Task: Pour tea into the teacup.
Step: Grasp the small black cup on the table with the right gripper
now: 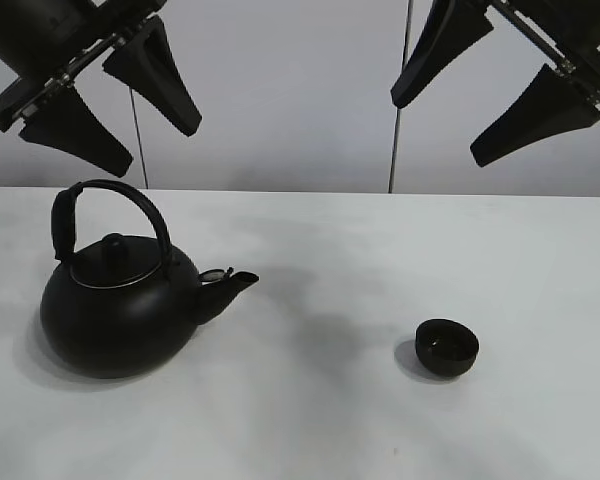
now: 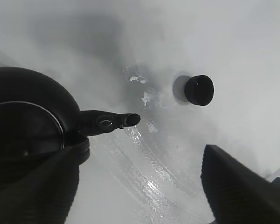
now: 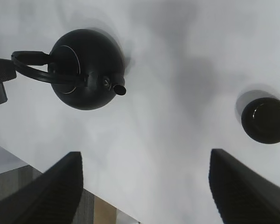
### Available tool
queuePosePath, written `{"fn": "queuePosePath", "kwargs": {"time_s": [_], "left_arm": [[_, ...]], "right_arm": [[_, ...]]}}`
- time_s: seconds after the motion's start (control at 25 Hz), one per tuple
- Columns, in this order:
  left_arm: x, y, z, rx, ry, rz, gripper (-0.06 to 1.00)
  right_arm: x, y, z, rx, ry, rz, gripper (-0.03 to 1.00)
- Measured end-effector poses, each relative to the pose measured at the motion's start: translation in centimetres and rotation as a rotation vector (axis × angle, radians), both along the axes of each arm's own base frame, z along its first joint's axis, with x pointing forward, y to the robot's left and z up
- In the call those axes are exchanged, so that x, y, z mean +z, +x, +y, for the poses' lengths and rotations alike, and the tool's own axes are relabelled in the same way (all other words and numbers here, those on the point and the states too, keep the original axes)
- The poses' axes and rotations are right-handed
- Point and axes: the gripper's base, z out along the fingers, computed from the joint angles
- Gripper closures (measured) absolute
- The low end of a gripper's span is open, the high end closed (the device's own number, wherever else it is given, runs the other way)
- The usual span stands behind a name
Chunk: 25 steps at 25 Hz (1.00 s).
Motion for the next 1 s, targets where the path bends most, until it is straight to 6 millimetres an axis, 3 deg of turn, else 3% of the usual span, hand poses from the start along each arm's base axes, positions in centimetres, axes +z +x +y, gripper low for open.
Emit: {"fn": "queuePosePath", "kwargs": {"time_s": [0.64,1.0], "left_arm": [[0.0,0.0,0.0,0.000,0.000,0.000,0.41],[0.0,0.0,0.0,0.000,0.000,0.000,0.41]], "right_arm": [[-0.3,-0.8,-0.1,0.095,-0.044,0.049,0.46],[-0.8,-1.4,-2.1,0.145,-0.348,0.121,0.47]]}}
